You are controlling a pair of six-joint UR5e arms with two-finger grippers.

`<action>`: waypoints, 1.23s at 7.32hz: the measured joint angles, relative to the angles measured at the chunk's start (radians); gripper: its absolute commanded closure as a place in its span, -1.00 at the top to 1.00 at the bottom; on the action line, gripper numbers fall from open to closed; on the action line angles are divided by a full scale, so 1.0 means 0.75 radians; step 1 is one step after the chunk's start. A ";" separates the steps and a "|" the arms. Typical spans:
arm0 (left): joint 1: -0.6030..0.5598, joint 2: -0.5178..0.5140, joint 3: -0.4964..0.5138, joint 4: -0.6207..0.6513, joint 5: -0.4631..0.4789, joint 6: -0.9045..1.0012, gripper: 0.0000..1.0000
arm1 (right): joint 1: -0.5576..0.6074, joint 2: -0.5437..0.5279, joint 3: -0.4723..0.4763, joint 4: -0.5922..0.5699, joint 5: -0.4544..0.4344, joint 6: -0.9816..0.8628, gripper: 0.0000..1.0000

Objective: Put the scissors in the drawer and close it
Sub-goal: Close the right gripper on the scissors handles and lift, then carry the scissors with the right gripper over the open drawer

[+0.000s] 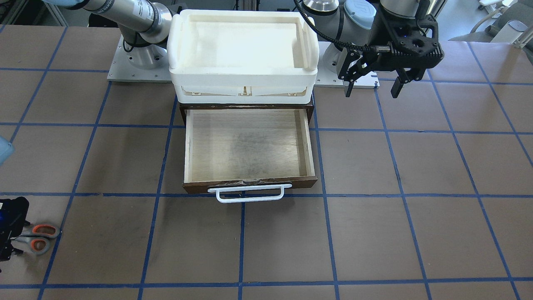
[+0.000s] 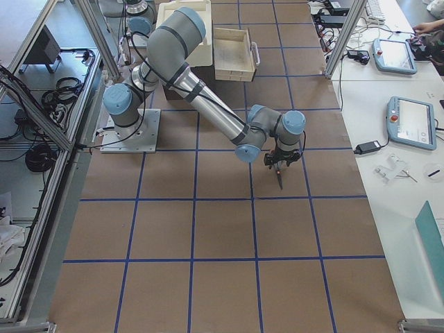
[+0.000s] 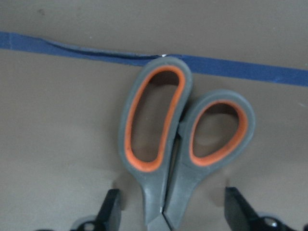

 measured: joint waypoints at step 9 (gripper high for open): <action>0.000 0.000 0.000 0.000 0.000 0.000 1.00 | 0.031 -0.146 0.001 0.084 -0.060 -0.010 -1.00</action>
